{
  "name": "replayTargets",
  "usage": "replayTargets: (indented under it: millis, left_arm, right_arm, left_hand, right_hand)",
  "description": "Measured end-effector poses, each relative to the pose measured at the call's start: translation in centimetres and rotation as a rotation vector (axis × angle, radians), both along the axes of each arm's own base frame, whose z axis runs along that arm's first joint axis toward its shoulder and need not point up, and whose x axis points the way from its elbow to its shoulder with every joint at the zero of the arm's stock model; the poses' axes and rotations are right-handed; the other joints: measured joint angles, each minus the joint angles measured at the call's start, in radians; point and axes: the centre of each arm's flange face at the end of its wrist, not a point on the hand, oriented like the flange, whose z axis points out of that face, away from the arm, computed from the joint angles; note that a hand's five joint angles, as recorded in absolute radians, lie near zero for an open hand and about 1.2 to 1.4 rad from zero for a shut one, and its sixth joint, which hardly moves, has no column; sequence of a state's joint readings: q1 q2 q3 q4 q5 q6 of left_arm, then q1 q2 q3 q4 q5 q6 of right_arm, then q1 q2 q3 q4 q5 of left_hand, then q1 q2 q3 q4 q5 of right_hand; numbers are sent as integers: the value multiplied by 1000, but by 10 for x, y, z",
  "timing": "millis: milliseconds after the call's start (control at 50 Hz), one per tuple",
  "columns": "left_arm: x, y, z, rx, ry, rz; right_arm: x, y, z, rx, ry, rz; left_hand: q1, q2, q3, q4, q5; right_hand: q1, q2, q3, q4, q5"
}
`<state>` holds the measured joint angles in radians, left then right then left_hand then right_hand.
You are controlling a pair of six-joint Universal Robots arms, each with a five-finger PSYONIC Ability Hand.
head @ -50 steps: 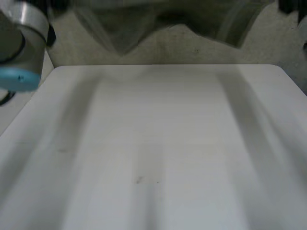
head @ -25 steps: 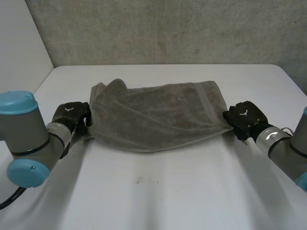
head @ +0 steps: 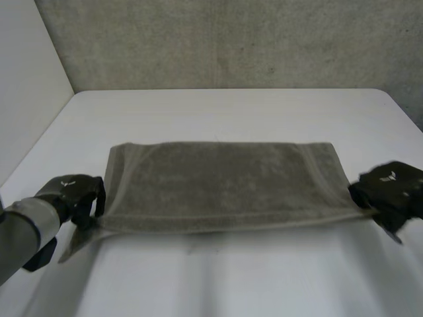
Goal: Fold the towel.
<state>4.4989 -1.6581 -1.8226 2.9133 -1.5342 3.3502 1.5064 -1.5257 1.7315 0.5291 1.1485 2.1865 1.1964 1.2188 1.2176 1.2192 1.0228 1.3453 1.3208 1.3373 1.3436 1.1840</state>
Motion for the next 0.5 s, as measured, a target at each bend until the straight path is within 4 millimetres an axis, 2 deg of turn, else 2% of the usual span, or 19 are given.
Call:
replayTargets:
  millis: [80,160,260,360,420,500]
  left_arm:
    - [0,21,10,19,-39,-42]
    - [-2,35,16,39,-63,-86]
    - [-8,33,12,61,-70,-121]
    - [-15,11,1,76,-69,-130]
    - [-22,-11,-5,76,-66,-130]
    - [-35,-52,-15,52,-56,-130]
  right_arm:
    - [-13,16,11,35,80,20]
    - [-21,20,15,31,129,32]
    - [-25,11,10,16,146,34]
    - [-22,-15,-5,-18,118,25]
    - [-14,-35,-15,-53,87,17]
    - [8,-72,-34,-114,44,-18]
  left_hand:
    - [0,0,0,0,0]
    - [0,0,0,0,0]
    - [0,0,0,0,0]
    - [0,0,0,0,0]
    - [0,0,0,0,0]
    - [0,0,0,0,0]
  right_hand:
    - [0,0,0,0,0]
    - [0,0,0,0,0]
    - [0,0,0,0,0]
    - [0,0,0,0,0]
    - [0,0,0,0,0]
    - [0,0,0,0,2]
